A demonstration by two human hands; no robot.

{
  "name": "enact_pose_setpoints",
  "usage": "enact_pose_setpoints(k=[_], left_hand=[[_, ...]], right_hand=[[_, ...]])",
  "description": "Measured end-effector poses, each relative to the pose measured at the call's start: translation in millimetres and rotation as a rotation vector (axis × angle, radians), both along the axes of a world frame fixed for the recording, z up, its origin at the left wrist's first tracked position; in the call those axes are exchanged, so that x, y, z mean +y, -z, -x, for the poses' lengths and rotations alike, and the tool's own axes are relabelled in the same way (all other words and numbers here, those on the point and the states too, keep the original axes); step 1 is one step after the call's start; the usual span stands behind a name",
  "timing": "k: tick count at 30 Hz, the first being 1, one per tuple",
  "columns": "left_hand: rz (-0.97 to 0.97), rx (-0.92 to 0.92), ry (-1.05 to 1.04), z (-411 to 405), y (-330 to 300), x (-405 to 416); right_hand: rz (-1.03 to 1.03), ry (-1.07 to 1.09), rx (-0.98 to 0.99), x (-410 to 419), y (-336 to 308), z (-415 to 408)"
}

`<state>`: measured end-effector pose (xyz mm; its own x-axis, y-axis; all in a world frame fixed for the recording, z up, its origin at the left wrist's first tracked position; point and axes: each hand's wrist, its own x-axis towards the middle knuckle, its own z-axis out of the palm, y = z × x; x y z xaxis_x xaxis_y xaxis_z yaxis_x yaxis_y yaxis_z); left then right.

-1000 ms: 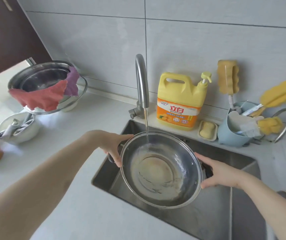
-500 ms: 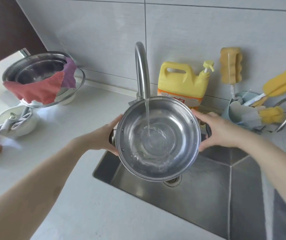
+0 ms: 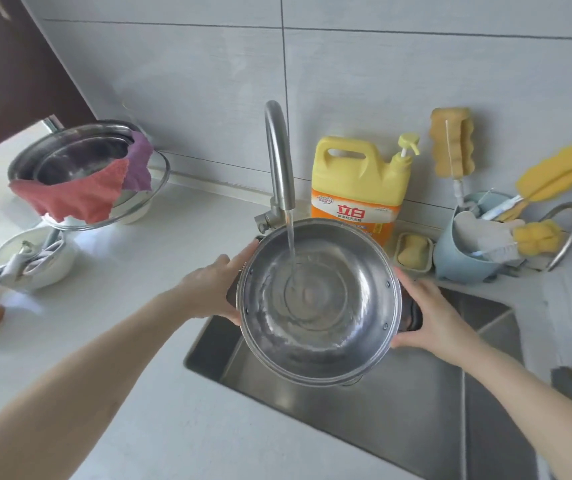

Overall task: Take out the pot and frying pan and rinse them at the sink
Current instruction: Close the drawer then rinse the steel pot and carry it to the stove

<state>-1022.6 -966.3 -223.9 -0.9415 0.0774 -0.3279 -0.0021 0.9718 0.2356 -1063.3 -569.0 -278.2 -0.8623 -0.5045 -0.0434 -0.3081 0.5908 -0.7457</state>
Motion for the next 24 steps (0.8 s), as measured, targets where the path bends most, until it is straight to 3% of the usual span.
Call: enact_pose_setpoints(k=[3,11,14,18,24], left_hand=[[0.096,0.165,-0.014,-7.3,19.0,13.4],[0.047,0.769,0.018,-23.8,54.9,30.8],[0.034,1.005,0.077,-24.6,44.6,32.2],[0.047,1.248,0.136,-23.8,16.7,32.0],[0.116,1.425,0.117,-32.1,-32.2,32.5]], right_hand=[[-0.022,0.05,0.111,8.9,5.9,-6.3],[-0.213,0.107,0.626,33.7,-17.5,-29.6],[-0.216,0.14,0.881,38.6,-36.9,-40.2],[-0.182,0.144,1.078,39.5,-70.6,-54.6],[-0.149,0.124,1.269,41.6,-113.1,-69.0]])
